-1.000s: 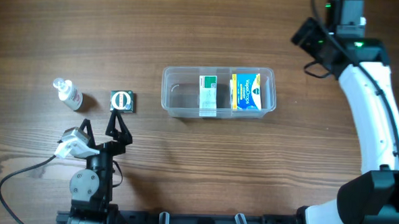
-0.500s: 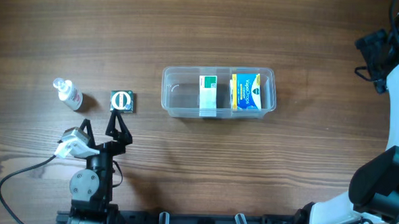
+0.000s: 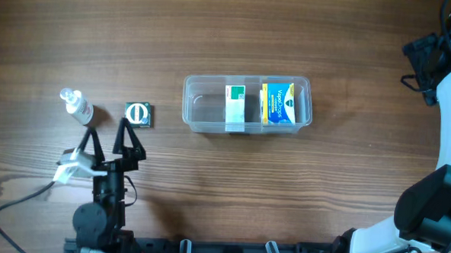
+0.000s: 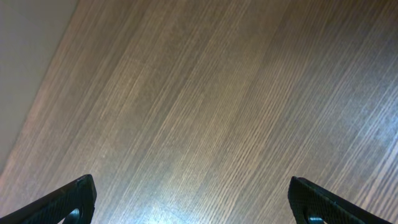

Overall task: Pack container
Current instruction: 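Reach the left gripper to the green Zam-Buk tin and grasp it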

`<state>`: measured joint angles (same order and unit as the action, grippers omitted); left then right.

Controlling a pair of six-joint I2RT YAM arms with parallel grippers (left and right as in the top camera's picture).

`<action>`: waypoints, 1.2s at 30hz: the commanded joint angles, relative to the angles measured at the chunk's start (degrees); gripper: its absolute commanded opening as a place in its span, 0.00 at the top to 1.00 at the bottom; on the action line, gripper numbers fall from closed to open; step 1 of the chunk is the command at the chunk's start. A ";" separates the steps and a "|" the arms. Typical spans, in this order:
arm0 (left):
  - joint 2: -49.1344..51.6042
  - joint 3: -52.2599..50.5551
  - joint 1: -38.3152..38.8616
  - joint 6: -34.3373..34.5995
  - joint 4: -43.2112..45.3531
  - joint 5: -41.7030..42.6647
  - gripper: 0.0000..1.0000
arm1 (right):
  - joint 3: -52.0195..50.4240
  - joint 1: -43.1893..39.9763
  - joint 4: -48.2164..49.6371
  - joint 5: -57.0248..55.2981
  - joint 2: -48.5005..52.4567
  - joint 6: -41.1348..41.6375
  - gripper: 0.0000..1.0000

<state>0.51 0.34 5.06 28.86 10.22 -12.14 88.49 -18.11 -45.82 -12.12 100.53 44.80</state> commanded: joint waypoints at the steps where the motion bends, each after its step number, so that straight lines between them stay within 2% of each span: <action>1: -0.28 1.79 -0.46 -4.09 2.80 4.15 0.00 | -0.22 0.09 0.15 -1.40 0.52 0.59 0.00; 4: 2.43 9.49 -0.46 -9.20 -6.16 6.78 0.00 | -0.22 0.09 0.15 -1.40 0.52 0.59 0.00; 7: 11.45 22.88 -0.46 -16.57 -19.67 6.73 0.00 | -0.22 0.09 0.15 -1.40 0.52 0.59 0.00; 9: 21.42 33.20 -0.46 -19.69 -28.24 3.91 0.00 | -0.22 0.09 0.15 -1.40 0.52 0.59 0.00; 12: 37.05 47.34 -0.46 -19.69 -41.09 -2.29 0.00 | -0.22 0.09 0.15 -1.40 0.52 0.59 0.00; 16: 57.70 63.28 -0.42 -19.67 -54.25 -1.92 0.00 | -0.22 0.09 0.15 -1.40 0.52 0.59 0.00; 20: 68.13 66.95 -1.29 -21.16 -55.93 4.02 0.00 | -0.22 0.09 0.15 -1.40 0.52 0.59 0.00; 24: 75.73 67.73 -6.84 -17.77 -61.22 11.34 0.00 | -0.22 0.09 0.15 -1.40 0.52 0.59 0.00; 27: 80.50 67.73 -8.72 -18.18 -63.21 11.47 0.00 | -0.22 0.09 0.15 -1.40 0.52 0.57 0.00; 32: 85.24 67.71 -8.72 -18.16 -61.64 11.50 0.00 | -0.22 0.09 0.15 -1.40 0.52 0.59 0.00; 36: 89.44 67.71 -8.72 -21.20 -60.54 11.76 0.00 | -0.22 0.09 0.15 -1.40 0.52 0.59 0.00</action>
<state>87.18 66.87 -3.40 9.74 -50.57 -1.54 88.49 -18.11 -45.80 -12.51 100.55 44.84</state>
